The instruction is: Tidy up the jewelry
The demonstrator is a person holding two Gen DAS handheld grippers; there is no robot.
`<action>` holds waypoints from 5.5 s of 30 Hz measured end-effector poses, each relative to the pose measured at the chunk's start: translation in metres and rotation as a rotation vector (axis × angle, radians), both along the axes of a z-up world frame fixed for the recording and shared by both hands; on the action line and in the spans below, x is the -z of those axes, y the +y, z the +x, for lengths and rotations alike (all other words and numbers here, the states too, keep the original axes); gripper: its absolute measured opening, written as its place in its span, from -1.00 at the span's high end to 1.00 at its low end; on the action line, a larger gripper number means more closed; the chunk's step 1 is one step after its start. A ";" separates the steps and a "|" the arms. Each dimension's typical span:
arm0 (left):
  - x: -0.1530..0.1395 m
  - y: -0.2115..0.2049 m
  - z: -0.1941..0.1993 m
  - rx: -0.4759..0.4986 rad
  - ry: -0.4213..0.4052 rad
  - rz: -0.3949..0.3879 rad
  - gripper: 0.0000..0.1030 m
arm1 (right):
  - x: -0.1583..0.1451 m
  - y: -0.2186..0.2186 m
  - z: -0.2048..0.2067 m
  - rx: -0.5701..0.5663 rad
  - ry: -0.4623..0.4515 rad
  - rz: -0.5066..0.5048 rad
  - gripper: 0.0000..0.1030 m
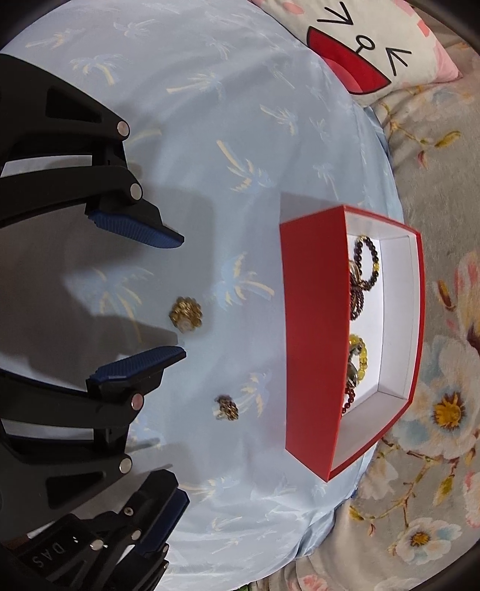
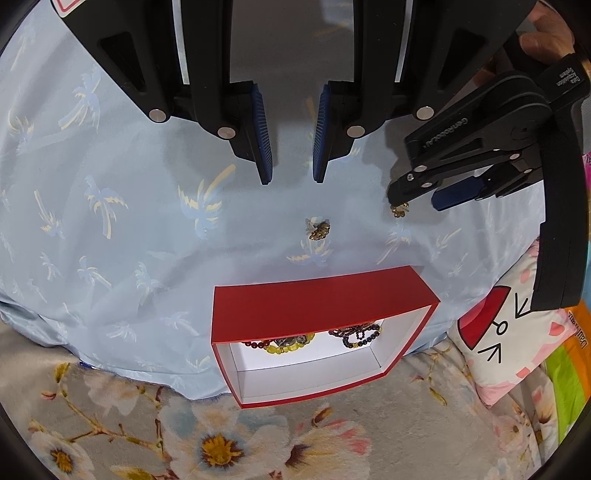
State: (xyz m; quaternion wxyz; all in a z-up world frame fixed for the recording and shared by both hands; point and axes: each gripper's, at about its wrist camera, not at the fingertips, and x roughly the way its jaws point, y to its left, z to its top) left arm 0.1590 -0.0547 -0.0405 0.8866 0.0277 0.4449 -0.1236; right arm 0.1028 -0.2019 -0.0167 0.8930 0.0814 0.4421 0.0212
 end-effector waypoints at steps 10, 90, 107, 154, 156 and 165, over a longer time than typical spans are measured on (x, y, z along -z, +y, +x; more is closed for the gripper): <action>0.002 -0.005 0.008 0.006 -0.029 0.026 0.71 | 0.000 0.009 0.025 -0.028 -0.009 -0.005 0.54; -0.113 -0.010 0.079 0.020 -0.250 -0.027 0.73 | -0.088 -0.013 0.111 -0.004 -0.183 -0.024 0.70; -0.091 -0.031 0.148 0.018 -0.230 -0.007 0.73 | -0.058 -0.018 0.183 0.008 -0.138 -0.035 0.70; -0.078 -0.022 0.026 -0.011 -0.238 0.076 -0.32 | -0.045 0.012 0.044 0.071 -0.131 -0.178 -0.40; -0.079 -0.017 0.017 -0.024 -0.228 0.064 -0.32 | -0.044 0.011 0.030 0.075 -0.127 -0.170 -0.42; -0.080 0.007 -0.003 -0.079 -0.204 0.043 -0.42 | -0.056 -0.004 0.002 0.140 -0.147 -0.134 -0.42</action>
